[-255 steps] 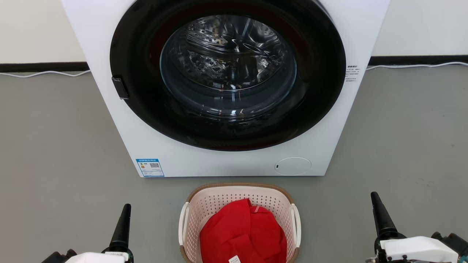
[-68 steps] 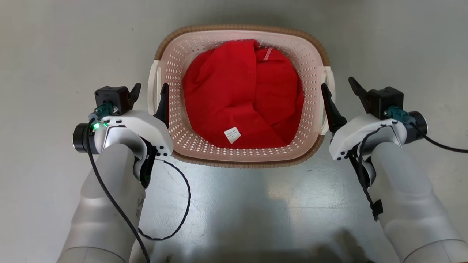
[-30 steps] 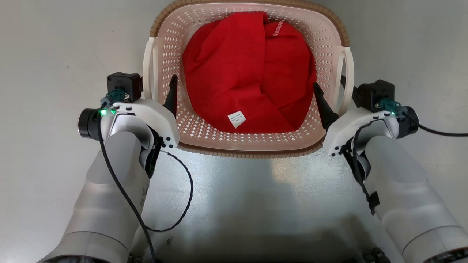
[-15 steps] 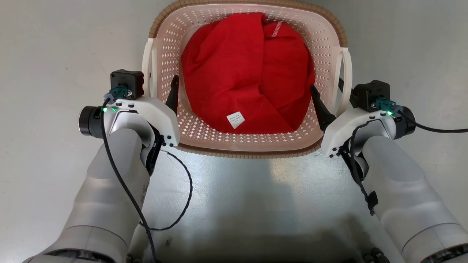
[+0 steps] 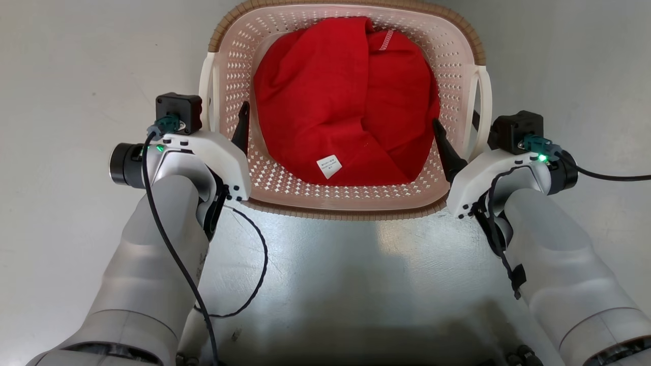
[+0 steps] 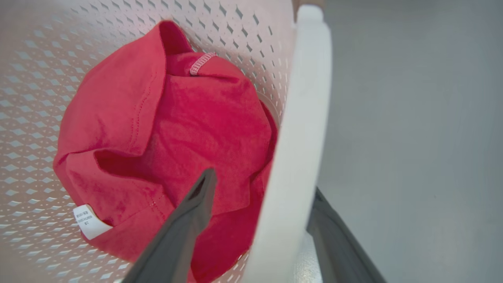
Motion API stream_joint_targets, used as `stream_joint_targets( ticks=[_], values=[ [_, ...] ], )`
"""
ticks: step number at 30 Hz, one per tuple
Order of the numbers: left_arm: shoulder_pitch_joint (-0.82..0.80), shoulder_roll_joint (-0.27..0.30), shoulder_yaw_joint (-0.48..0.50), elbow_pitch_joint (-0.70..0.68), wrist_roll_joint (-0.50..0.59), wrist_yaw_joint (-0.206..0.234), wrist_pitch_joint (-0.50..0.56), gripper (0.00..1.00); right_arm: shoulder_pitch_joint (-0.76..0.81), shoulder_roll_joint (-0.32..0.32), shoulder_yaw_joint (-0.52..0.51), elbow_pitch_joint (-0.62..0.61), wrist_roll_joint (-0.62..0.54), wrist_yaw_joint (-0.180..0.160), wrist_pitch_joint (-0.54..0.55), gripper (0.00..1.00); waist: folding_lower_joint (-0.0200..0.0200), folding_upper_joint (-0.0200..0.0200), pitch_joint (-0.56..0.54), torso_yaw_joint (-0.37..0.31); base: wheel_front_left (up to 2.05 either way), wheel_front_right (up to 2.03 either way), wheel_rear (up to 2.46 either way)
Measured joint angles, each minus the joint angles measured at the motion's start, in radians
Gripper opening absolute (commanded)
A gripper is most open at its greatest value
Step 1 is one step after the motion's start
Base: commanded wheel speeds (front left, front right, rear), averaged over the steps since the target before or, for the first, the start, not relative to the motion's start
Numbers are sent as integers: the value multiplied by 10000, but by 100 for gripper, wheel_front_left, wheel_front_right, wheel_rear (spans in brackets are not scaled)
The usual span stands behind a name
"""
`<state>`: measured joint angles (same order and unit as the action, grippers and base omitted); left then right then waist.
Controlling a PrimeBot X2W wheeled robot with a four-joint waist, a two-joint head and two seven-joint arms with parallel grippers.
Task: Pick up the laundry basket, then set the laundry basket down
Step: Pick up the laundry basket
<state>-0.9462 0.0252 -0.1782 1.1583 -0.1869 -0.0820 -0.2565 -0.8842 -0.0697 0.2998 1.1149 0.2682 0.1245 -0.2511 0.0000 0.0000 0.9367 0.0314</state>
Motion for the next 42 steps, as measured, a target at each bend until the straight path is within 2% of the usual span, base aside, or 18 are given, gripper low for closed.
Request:
stream_joint_targets(
  ticks=[5, 6, 7, 8, 9, 10, 15, 27, 42],
  values=[
    [-37, -4, -67, -4, -61, -2, 0, 100, -1, 0, 351, 113, 328, 0, 0, 98, 0, 0, -43, 19, 0, 0, 0],
    [-37, 0, -115, -4, -59, -2, 0, 86, -1, 0, 504, 201, 476, 0, 0, 91, 0, 0, -51, 11, 0, 0, 0],
    [-37, -4, -148, -4, -58, -2, 0, 60, -1, -2, 564, 228, 545, 0, 0, 60, 0, 0, -48, 7, 0, 0, 0],
    [-37, -4, -148, -4, -58, -2, 0, 3, -1, -2, 564, 228, 545, 0, 0, 42, 0, 0, -48, 7, 0, 0, 0],
    [-37, -10, -173, -8, -58, -4, 0, 0, -2, -2, 621, 267, 617, 0, 0, 22, 0, 0, -40, 5, 0, 0, 0],
    [-37, -12, -182, -10, -59, -2, 0, 0, -5, -2, 673, 314, 681, -10, -2, 0, 0, 0, -33, 3, 0, 0, 0],
    [-37, 58, -242, 21, -81, -8, -4, 0, -46, -17, 888, 495, 1421, -61, -42, 0, 0, 0, -41, -12, 0, 0, 0],
    [-21, 6, -690, 439, -474, -6, -2, 0, -96, -81, 1822, 924, 2284, -92, -27, 0, 0, 0, -601, -46, 0, 0, 0],
    [906, 23, -1588, 1137, -1252, 44, 290, 0, 556, -75, 3266, 1003, 3691, -98, 955, 0, 0, 0, -2485, -104, 0, 0, 0]
  ],
)
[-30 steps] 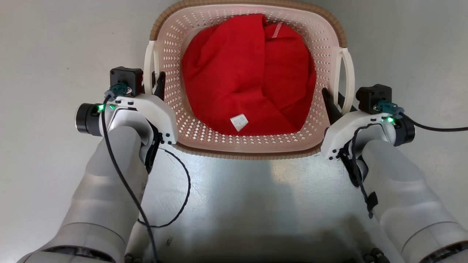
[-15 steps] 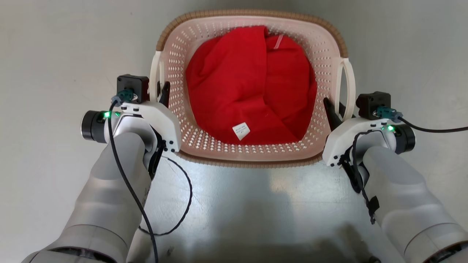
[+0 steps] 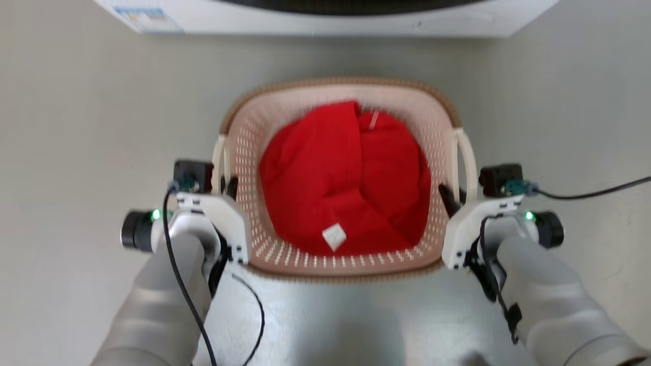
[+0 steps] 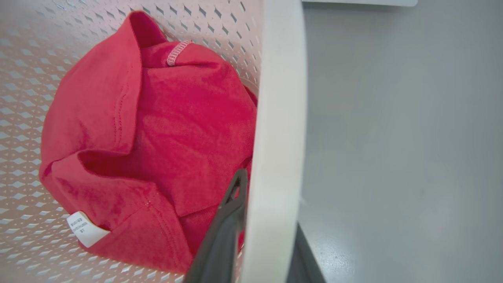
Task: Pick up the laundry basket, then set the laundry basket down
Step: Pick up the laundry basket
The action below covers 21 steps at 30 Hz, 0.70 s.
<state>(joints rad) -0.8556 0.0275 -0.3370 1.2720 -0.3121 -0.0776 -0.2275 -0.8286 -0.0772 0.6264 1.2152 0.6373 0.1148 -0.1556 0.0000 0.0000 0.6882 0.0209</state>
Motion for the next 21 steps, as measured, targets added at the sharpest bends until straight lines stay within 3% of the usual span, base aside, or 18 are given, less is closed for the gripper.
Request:
stream_joint_targets(
  ticks=[21],
  values=[
    [2829, 10, -1609, 107, -1409, 174, 1292, 0, 2592, 100, 1684, 125, 1407, -2, 1189, 0, -1, 0, -4604, -59, 0, 0, 0]
  ],
)
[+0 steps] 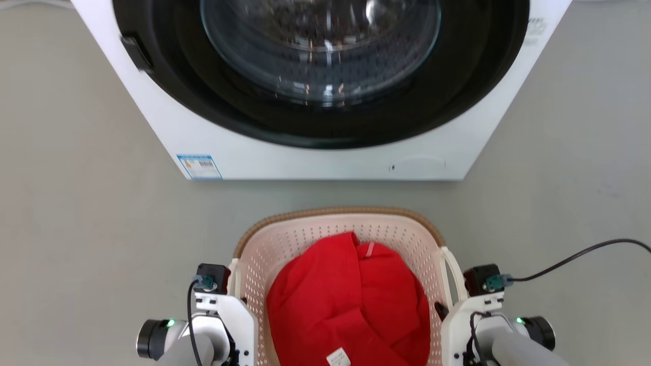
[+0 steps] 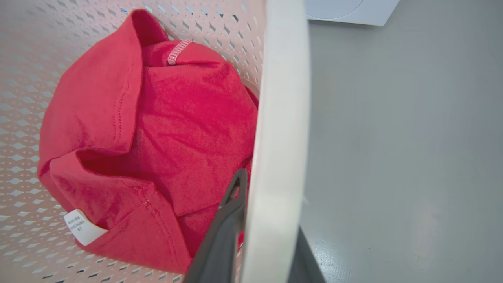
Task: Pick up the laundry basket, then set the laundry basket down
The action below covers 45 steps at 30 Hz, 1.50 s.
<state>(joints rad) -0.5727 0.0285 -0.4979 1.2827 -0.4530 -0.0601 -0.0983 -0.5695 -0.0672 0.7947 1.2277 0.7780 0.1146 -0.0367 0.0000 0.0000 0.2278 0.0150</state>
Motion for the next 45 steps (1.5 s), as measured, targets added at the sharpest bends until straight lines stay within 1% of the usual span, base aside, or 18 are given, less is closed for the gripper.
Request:
stream_joint_targets(
  ticks=[7, 11, 14, 20, 32, 45],
  values=[
    [461, 10, -456, -88, -426, 127, 330, 0, 386, 36, 245, 123, 174, 0, 190, 0, 0, 0, -847, 100, 0, 0, 0],
    [748, 23, -773, -136, -577, 134, 698, 0, 725, 46, 420, 148, 249, 0, 326, 0, 0, 0, -1248, 114, 0, 0, 0],
    [897, 25, -980, -140, -606, 174, 903, 0, 952, 52, 545, 136, 349, 0, 487, 0, 0, 0, -1516, 103, 0, 0, 0],
    [1159, 56, -1323, -244, -1005, 190, 1302, 0, 1138, 52, 802, 84, 462, -2, 888, 0, 0, 0, -1940, -12, 0, 0, 0],
    [1360, 125, -1942, -520, -1557, 284, 1774, 0, 1180, 4, 1066, 58, 462, -4, 1290, 0, 0, 0, -2285, -216, 0, 0, 0],
    [1353, 146, -2378, -514, -1896, 337, 1818, 0, 1174, -17, 1083, 31, 504, -4, 1390, 0, 0, 0, -2290, -303, 0, 0, 0]
  ],
)
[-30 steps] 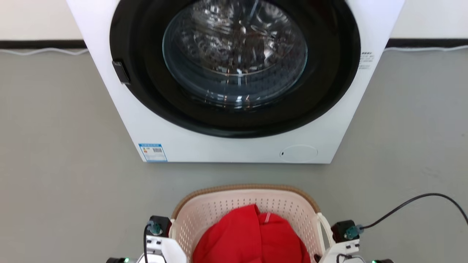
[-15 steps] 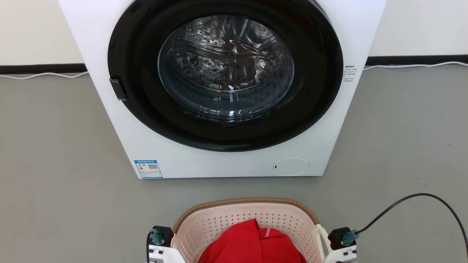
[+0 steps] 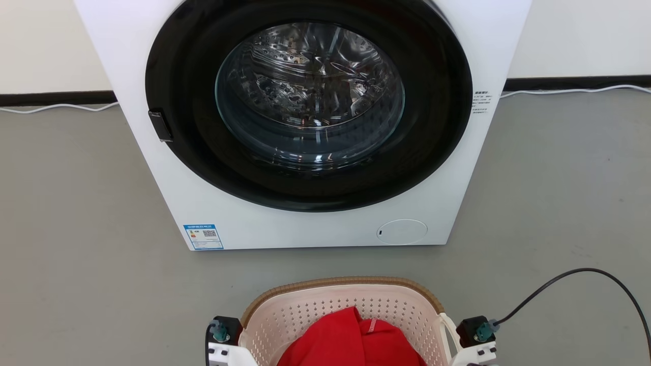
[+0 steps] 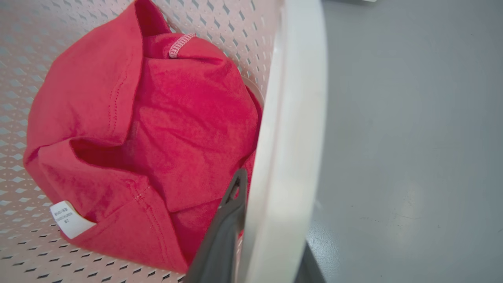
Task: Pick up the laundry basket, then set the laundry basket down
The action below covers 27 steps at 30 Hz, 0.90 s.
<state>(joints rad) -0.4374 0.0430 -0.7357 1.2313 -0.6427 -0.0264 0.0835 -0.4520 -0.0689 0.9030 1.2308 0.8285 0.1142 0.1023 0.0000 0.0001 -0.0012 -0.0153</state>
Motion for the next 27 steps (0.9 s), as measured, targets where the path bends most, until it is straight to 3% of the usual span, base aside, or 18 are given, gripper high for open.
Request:
stream_joint_targets(
  ticks=[27],
  values=[
    [-56, 4, -656, 109, -842, 88, -61, 0, -28, 2, 13, 44, 59, 0, -144, 0, 0, 0, -53, 66, 0, 0, 0]
  ],
)
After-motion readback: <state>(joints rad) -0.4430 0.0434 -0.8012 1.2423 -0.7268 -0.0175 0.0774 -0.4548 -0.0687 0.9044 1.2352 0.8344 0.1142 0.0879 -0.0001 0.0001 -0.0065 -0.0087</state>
